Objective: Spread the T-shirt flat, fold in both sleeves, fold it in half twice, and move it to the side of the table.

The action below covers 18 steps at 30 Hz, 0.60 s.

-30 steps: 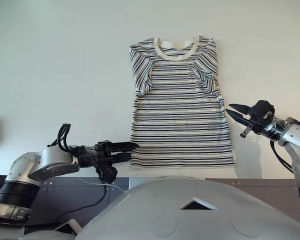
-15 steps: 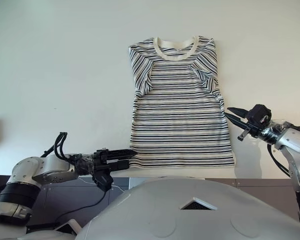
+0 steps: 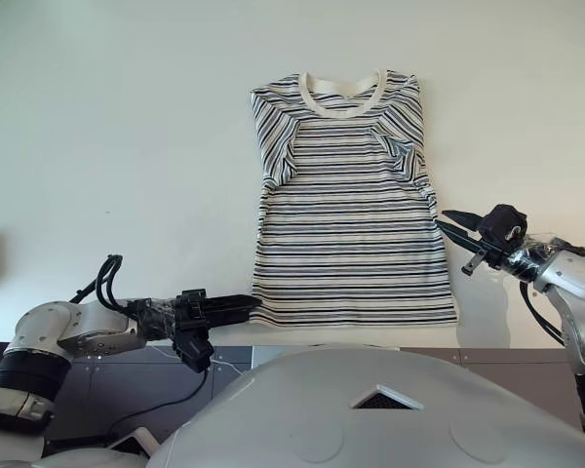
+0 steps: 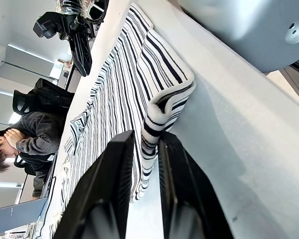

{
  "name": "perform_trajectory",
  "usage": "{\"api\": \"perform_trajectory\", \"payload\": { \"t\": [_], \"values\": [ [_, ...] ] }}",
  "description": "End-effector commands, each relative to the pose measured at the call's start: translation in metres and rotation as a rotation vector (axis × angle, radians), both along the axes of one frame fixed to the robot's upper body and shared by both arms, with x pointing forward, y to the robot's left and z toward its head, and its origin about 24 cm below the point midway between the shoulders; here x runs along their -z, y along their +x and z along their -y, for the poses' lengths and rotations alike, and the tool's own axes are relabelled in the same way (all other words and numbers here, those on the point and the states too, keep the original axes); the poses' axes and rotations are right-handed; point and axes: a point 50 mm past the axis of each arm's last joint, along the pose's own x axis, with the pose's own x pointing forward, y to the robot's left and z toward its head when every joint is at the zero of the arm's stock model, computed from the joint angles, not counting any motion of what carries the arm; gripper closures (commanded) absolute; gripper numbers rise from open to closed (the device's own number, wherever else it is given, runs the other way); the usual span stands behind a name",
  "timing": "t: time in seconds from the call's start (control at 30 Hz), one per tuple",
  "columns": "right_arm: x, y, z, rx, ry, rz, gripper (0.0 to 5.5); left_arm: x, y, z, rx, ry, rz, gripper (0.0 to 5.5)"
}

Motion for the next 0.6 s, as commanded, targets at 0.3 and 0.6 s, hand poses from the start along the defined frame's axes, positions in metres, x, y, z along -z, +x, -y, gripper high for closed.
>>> {"api": "perform_trajectory", "payload": {
  "t": [0.3,0.6],
  "values": [
    [-0.01,-0.005,0.01,-0.052,-0.052,0.002,4.7,0.028,-0.046,0.008,0.078,0.276,-0.21,5.39],
    [-0.019,-0.062,0.032,-0.445,-0.381,0.021,4.7,0.03,-0.063,0.008,0.002,0.298,-0.232,5.39]
  ]
}}
